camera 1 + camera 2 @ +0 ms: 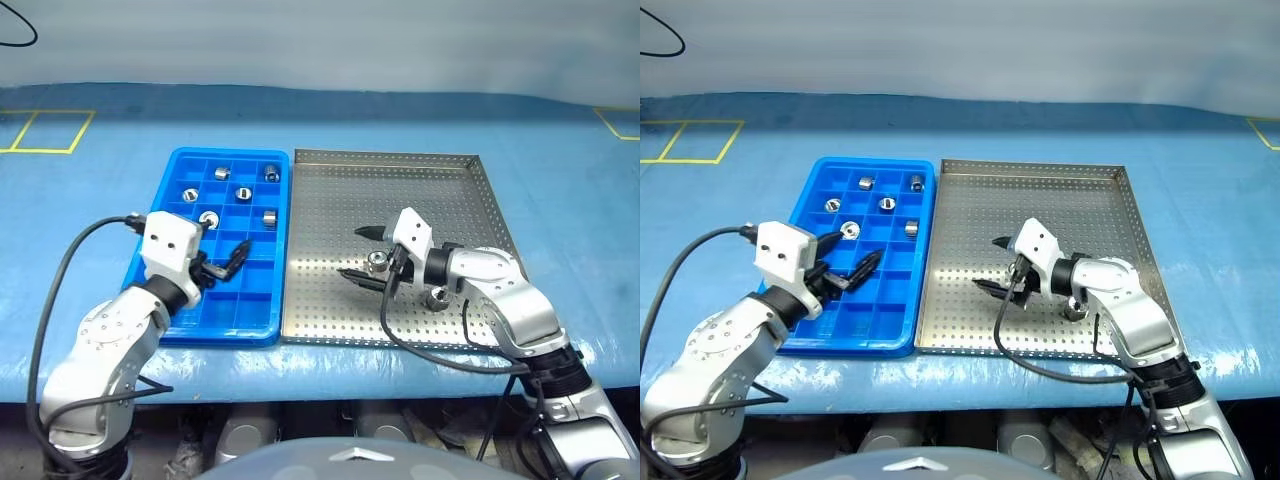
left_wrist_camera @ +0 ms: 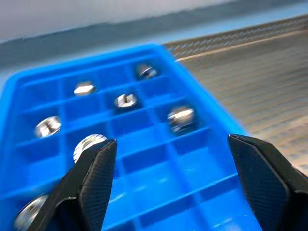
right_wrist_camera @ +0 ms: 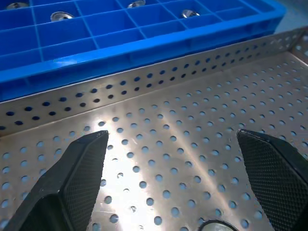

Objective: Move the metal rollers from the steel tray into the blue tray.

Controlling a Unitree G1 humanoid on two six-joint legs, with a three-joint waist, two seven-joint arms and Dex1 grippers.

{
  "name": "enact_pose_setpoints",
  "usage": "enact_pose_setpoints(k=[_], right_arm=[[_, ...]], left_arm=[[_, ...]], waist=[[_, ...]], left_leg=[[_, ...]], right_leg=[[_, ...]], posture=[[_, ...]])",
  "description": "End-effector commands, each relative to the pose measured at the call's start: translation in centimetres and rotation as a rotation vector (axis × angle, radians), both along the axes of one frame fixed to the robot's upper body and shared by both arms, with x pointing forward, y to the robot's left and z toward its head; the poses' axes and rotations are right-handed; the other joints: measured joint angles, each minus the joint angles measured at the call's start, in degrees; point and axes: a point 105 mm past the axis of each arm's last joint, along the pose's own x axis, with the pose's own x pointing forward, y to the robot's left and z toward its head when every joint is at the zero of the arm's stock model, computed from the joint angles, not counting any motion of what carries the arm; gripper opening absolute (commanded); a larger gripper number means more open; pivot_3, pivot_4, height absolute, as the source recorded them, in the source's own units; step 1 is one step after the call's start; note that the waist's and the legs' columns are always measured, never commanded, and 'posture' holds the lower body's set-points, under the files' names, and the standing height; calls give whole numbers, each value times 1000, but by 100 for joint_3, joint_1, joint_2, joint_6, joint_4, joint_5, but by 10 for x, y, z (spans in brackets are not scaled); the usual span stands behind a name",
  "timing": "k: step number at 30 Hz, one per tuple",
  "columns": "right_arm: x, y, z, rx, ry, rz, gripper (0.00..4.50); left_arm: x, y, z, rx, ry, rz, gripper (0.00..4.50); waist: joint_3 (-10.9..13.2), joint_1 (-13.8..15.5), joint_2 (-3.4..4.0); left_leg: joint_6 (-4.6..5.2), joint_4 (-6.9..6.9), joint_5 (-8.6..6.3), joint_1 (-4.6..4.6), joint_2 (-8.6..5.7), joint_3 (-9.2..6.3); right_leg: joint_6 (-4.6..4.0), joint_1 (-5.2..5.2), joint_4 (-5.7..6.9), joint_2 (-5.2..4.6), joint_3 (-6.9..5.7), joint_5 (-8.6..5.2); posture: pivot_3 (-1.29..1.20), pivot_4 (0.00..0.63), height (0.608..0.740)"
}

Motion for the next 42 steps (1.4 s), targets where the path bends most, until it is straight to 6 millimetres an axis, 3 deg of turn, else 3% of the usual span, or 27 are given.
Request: enact_pose_setpoints(k=[1,7,19,22,28,37,42], right_arm=[[9,-7,3,21,4,-57,4500],[7,-14,-9,-2,52,-95,4500],[10,-28,-32,-20,139,-195,4500],[13,-32,-36,-23,152,-227,3927],[14,-34,-38,-30,150,-247,1985],[18,-31,-28,-21,97,-254,1752],[22,-10,-5,37,33,-201,1752]], left_arm=[[-5,-26,2,32,-37,-150,3995],[-6,-51,-9,70,-44,-324,3995],[-4,-48,-14,95,-47,-341,3995],[-4,-47,-15,100,-50,-333,4031],[-4,-42,-16,111,-54,-312,4031],[-7,-32,-13,102,-59,-272,4031],[-15,-11,-7,118,-57,-196,4031]], waist=[[0,-4,0],[1,-22,2],[1,-82,2],[1,-85,2],[1,-84,2],[1,-83,2],[4,-136,8]], left_leg=[[0,0,0,0,1,-1],[5,0,-1,0,1,6],[9,0,-3,0,3,9],[9,0,-4,0,4,9],[9,0,-4,0,4,8],[9,0,-4,0,4,9],[8,-2,-4,-1,11,10]], right_leg=[[-1,1,0,2,0,-1],[-1,0,0,7,4,-1],[1,-1,-2,10,5,0],[4,-1,-2,11,5,1],[5,-1,-3,11,5,2],[6,-1,-2,11,5,2],[21,-7,-2,15,7,11]], posture=[[-41,150,740],[-64,150,740],[-81,150,740],[-81,150,740],[-74,150,740],[-74,150,740],[-43,150,740]])
